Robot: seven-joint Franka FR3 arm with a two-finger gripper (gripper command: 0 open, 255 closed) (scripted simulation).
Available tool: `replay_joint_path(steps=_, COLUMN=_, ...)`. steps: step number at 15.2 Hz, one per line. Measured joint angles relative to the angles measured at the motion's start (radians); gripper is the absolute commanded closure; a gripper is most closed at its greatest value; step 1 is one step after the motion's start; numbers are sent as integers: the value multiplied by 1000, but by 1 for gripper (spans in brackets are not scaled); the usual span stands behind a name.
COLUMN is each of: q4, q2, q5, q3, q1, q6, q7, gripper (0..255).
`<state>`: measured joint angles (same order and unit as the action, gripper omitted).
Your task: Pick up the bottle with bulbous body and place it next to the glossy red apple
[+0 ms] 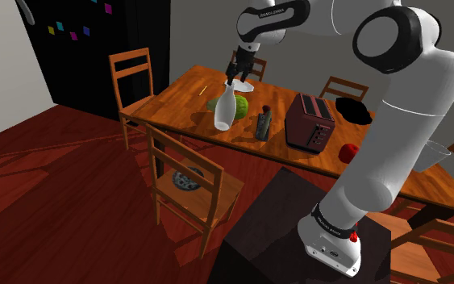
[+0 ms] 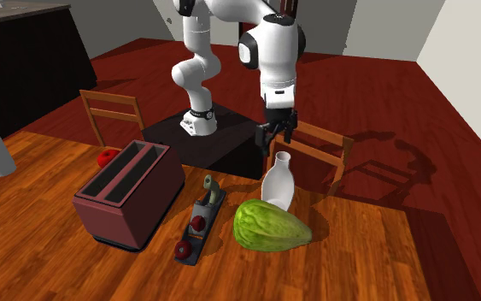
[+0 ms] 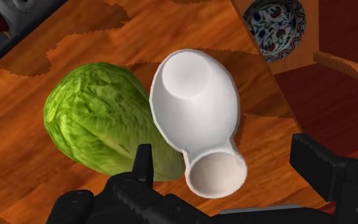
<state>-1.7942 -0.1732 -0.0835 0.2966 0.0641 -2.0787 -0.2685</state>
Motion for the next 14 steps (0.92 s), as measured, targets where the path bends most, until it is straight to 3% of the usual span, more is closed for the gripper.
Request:
replay_joint_path(steps=8, q4=-27, q2=-61, q5=-24, q3=-5, q1=6, q6=-82, q7=-14, gripper=0)
replay_joint_path(steps=14, q4=-27, q2=-67, q5=-27, q3=-6, q1=6, q6=-90, q7=-15, gripper=0)
